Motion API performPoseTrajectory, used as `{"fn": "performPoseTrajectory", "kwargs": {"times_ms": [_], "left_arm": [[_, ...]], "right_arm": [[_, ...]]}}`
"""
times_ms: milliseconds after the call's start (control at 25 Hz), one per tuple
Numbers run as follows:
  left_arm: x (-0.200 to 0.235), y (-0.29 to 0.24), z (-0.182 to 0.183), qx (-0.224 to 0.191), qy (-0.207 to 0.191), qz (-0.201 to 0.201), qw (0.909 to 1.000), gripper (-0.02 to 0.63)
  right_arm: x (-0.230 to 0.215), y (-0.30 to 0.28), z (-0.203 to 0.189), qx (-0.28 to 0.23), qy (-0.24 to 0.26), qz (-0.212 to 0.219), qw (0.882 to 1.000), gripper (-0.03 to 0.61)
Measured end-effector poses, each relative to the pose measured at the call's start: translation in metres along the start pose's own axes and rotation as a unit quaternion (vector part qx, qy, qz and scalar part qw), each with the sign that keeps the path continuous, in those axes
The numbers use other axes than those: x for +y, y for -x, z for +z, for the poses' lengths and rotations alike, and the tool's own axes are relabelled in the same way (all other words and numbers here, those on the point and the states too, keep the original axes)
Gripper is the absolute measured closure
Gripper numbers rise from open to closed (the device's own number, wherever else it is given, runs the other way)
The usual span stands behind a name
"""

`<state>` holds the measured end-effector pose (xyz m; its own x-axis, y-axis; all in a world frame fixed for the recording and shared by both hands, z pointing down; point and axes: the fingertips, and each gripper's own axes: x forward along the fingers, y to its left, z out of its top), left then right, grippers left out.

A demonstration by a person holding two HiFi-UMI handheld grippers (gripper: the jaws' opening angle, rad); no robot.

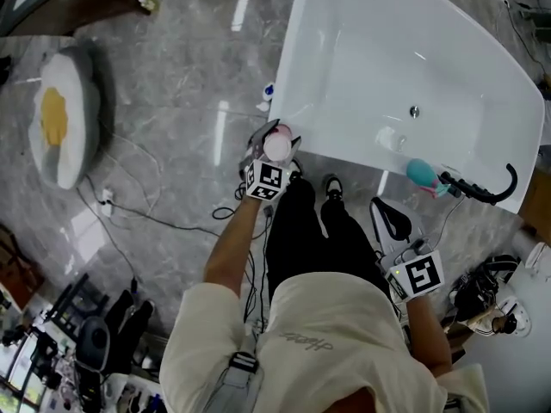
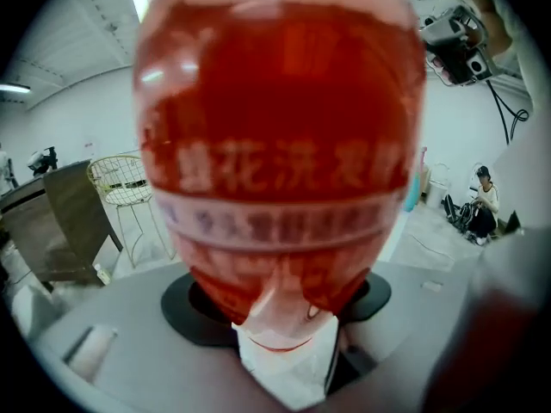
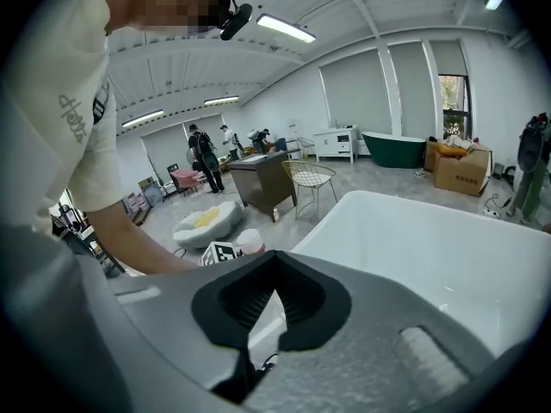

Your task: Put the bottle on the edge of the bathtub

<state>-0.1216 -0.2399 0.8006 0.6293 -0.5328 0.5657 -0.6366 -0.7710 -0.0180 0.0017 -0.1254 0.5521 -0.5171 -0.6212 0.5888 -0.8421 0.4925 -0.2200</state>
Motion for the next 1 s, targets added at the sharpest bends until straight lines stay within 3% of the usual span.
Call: {"fn": "performPoseTrajectory", "kwargs": {"times_ms": [400,600,1000], "left_arm": [[-0.002,0.0,-0.003,-0.005,-0.004,0.017,0.9998,0.296],[0.002,0.008,0.001,-0.002,0.025,0.041,0.9988,0.179],[-0.019,0.092,0.018,0.007,0.074,0.111,0.991,0.181]], "right_arm": [[0.002,-0.001,-0.002,-0.006,-0.005,0.001,1.0,0.578],[-0.001,0.009,0.0,-0.019,-0.001,0.006,1.0,0.577],[0.002,0.035,0.008,-0.082,0.019,0.045,0.995,0.578]]}}
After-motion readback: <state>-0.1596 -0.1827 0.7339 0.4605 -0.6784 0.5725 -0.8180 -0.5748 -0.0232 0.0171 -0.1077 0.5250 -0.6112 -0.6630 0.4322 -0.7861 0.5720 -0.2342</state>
